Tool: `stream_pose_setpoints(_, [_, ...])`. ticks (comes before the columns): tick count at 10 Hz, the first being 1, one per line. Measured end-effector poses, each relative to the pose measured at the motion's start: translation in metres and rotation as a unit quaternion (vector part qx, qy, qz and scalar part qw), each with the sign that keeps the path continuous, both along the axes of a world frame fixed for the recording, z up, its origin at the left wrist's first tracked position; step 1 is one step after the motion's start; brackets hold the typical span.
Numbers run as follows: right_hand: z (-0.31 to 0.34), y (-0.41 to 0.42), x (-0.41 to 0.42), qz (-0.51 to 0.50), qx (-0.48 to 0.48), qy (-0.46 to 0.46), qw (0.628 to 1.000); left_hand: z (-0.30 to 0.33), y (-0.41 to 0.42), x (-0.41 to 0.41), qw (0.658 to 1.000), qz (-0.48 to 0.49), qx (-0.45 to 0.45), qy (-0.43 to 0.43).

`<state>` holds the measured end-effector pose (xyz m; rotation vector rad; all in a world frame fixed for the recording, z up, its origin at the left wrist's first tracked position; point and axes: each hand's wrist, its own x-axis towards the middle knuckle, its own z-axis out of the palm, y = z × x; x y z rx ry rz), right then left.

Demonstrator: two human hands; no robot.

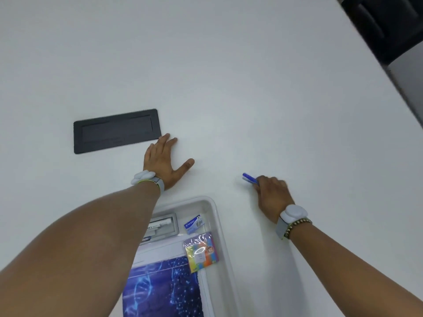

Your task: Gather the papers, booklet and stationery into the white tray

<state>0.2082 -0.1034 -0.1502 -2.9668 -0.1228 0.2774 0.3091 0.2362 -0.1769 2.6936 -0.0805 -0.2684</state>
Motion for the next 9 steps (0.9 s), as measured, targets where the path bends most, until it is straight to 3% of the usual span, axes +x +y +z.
stream_pose_setpoints(1, [0.035,0.037,-0.001,-0.165,0.149,0.038,0.974,0.037,0.006,0.01,0.983,0.054,-0.113,0.134])
stream_pose_setpoints(2, [0.072,0.085,-0.012,-0.231,0.335,0.026,0.913,0.092,0.011,-0.008,0.919,0.171,-0.307,0.176])
stream_pose_setpoints(3, [0.096,0.138,-0.028,-0.235,0.451,0.084,0.857,0.125,0.007,-0.059,0.869,0.214,-0.436,0.101])
stream_pose_setpoints(4, [0.115,0.196,-0.059,-0.224,0.502,0.179,0.816,0.141,0.01,-0.141,0.878,0.233,-0.408,0.094])
stream_pose_setpoints(5, [0.103,0.25,-0.106,-0.118,0.417,0.243,0.868,0.136,0.03,-0.223,0.892,0.282,-0.33,0.125])
stream_pose_setpoints(6, [0.076,0.283,-0.152,-0.012,0.293,0.264,0.919,0.123,0.047,-0.284,0.885,0.322,-0.299,0.155])
stream_pose_setpoints(7, [0.069,0.304,-0.192,0.01,0.225,0.309,0.924,0.106,0.064,-0.319,0.898,0.284,-0.234,0.241])
stream_pose_setpoints(9, [0.087,0.314,-0.216,0.082,0.179,0.308,0.931,0.094,0.094,-0.345,0.855,0.349,-0.332,0.191])
